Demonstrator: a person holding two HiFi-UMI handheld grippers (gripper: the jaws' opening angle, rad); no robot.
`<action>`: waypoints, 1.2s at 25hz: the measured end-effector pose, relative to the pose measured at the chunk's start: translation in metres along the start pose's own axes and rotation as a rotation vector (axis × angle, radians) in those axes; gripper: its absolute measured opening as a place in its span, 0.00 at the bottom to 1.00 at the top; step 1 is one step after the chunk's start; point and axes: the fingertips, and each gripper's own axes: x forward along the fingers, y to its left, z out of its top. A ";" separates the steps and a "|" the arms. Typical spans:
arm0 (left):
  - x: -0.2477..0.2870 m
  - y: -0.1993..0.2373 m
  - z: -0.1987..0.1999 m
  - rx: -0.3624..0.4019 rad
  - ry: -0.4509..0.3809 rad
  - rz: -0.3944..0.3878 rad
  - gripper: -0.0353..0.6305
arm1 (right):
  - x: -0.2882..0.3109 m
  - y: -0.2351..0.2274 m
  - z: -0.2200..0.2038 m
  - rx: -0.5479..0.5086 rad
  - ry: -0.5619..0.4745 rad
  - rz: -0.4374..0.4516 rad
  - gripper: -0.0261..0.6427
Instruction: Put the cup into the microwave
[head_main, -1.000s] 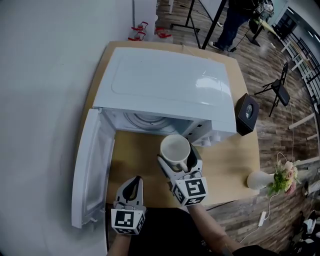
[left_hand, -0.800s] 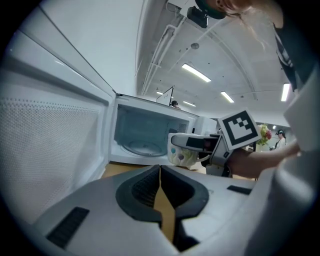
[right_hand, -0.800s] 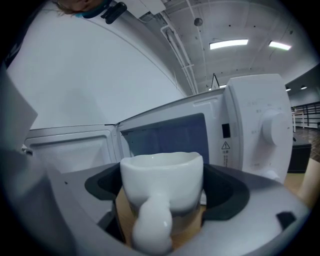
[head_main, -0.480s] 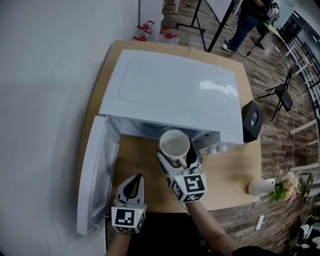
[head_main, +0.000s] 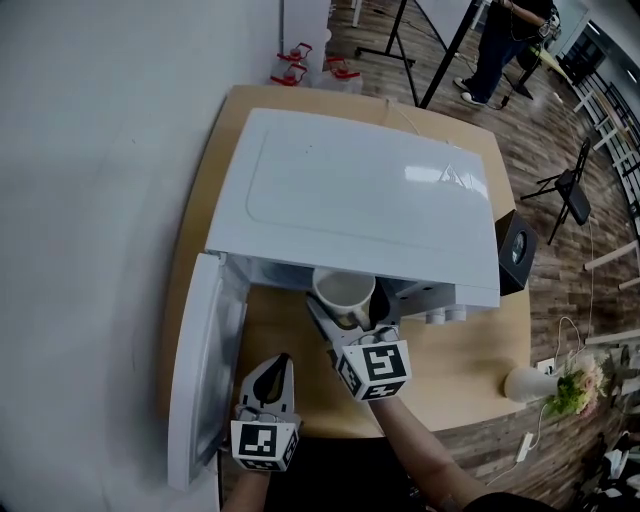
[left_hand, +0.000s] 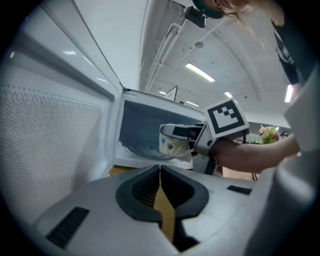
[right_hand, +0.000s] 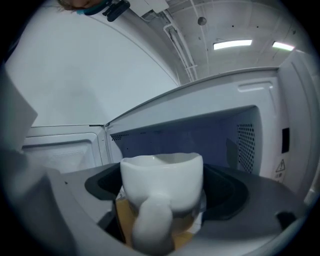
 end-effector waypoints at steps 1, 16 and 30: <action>0.001 0.002 0.000 -0.003 0.002 0.002 0.07 | 0.004 0.000 0.001 -0.005 -0.002 0.002 0.71; 0.018 0.012 -0.003 -0.027 -0.010 0.003 0.07 | 0.049 -0.010 0.000 -0.072 0.012 0.005 0.71; 0.013 0.019 -0.009 -0.050 -0.005 0.003 0.07 | 0.087 -0.006 -0.011 -0.095 0.026 0.038 0.71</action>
